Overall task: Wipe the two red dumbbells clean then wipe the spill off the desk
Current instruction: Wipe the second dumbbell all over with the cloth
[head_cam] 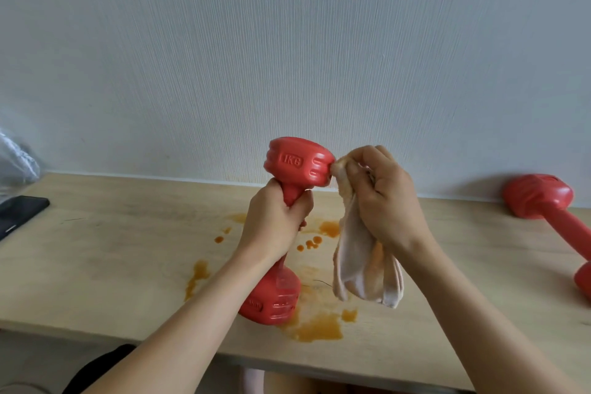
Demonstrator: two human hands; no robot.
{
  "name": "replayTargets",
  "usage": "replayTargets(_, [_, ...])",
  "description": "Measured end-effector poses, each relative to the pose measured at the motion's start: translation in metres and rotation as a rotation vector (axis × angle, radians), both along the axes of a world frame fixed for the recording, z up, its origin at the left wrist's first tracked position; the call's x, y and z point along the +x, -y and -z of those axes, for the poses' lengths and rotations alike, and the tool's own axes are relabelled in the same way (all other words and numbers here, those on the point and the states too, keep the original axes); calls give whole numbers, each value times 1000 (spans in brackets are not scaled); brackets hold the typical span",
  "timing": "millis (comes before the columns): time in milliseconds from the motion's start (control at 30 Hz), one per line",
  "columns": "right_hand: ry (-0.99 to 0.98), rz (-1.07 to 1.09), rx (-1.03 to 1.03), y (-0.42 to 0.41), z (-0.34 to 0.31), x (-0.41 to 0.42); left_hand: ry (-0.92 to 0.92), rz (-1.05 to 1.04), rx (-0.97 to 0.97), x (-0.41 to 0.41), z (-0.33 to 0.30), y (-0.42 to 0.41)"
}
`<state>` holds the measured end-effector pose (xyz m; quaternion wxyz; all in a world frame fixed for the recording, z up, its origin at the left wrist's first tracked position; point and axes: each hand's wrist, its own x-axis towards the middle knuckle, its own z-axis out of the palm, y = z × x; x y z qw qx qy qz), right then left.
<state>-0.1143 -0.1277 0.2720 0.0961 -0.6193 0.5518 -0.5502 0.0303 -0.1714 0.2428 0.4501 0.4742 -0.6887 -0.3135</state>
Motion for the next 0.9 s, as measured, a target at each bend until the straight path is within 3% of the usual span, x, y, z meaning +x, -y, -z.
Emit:
replayTargets(200, [-52,-62,-110,-2,-13,27,51,-33,-14,-1,-3,0])
replayTargets(600, [215,-55,113,20,12,4,-70,13,47,2,-1,5])
replayTargets(733, [202,-18,127,15,16,7,-93,6,55,3,3,5])
replayTargets(900, [60,-66,-16,2,-1,31,-95,-37,65,5,-3,3])
